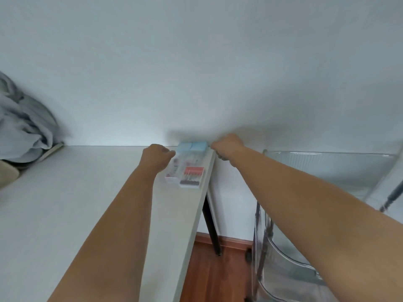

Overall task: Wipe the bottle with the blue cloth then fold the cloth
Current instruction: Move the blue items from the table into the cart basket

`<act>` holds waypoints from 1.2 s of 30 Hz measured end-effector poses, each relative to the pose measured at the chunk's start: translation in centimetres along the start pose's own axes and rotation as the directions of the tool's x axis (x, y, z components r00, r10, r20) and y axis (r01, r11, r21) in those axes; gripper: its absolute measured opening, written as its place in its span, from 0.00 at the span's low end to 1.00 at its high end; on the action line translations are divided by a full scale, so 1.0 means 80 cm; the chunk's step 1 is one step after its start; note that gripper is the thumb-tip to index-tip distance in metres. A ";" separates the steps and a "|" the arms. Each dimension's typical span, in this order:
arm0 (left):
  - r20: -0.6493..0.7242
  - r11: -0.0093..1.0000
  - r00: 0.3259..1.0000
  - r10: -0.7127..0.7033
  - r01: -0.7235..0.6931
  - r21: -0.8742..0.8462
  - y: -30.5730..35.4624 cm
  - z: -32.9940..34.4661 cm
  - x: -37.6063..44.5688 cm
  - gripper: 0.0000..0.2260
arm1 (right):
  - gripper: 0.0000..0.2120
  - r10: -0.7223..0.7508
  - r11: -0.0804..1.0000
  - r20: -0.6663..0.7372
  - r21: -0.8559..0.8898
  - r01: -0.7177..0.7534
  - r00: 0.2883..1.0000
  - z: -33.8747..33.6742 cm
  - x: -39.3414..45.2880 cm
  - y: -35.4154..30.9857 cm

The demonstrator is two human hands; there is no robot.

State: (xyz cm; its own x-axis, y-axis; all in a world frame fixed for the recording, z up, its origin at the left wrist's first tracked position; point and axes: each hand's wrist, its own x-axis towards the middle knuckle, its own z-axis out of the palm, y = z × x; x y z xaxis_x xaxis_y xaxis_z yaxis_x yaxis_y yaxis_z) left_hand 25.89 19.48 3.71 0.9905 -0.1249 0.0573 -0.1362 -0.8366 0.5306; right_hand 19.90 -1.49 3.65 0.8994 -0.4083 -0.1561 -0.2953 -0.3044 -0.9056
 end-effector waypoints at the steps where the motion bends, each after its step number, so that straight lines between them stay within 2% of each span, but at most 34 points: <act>1: 0.003 1.000 1.000 -0.022 0.022 -0.012 0.001 0.005 0.009 0.17 | 0.08 0.028 0.999 -0.010 0.016 -0.028 1.000 0.007 0.005 -0.001; 3: 0.008 0.996 0.996 -0.086 0.086 -0.035 0.007 0.013 0.022 0.23 | 0.10 0.081 0.993 -0.031 0.085 -0.078 0.996 0.021 0.015 -0.001; 5: 0.036 0.991 0.991 -0.128 0.129 -0.034 0.015 0.021 0.036 0.24 | 0.12 0.154 0.976 -0.054 0.163 -0.143 0.987 0.033 0.023 0.001; 11: 0.054 0.987 0.989 -0.138 0.133 0.088 0.036 0.039 0.056 0.15 | 0.22 0.269 0.933 -0.077 0.269 -0.240 0.960 0.051 0.037 0.006; 16: 0.056 0.953 0.981 -0.186 0.166 0.252 0.054 0.039 0.058 0.15 | 0.20 0.293 0.928 -0.053 0.257 -0.270 0.955 0.054 0.037 0.007; 22: 0.238 0.944 0.947 -0.216 0.141 0.297 0.078 0.045 0.062 0.16 | 0.20 0.315 0.902 -0.032 0.321 -0.289 0.948 0.047 0.038 0.008; 26: 0.182 0.879 0.959 -0.219 0.113 0.463 0.092 0.056 0.051 0.19 | 0.21 0.289 0.925 -0.043 0.271 -0.268 0.956 0.038 0.033 0.008; 28: 0.198 0.858 0.958 -0.208 0.082 0.507 0.099 0.059 0.046 0.21 | 0.16 0.292 0.926 -0.061 0.268 -0.266 0.954 0.037 0.031 0.007; 31: 0.233 0.852 0.953 -0.194 0.046 0.521 0.111 0.055 0.042 0.21 | 0.08 0.320 0.899 -0.047 0.329 -0.288 0.946 0.036 0.029 0.008; 36: 0.191 0.915 0.976 -0.103 0.018 0.402 0.120 0.037 0.030 0.20 | 0.11 0.344 0.835 -0.010 0.461 -0.301 0.939 0.023 0.023 0.008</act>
State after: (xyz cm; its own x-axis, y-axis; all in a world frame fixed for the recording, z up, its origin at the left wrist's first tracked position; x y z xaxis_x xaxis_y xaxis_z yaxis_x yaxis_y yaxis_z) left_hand 26.88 9.56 6.45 0.9775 -0.1376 -0.1596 -0.1143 -0.9825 0.1469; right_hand 21.97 -0.85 2.06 0.7401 -0.4962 -0.4539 -0.3685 0.2654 -0.8909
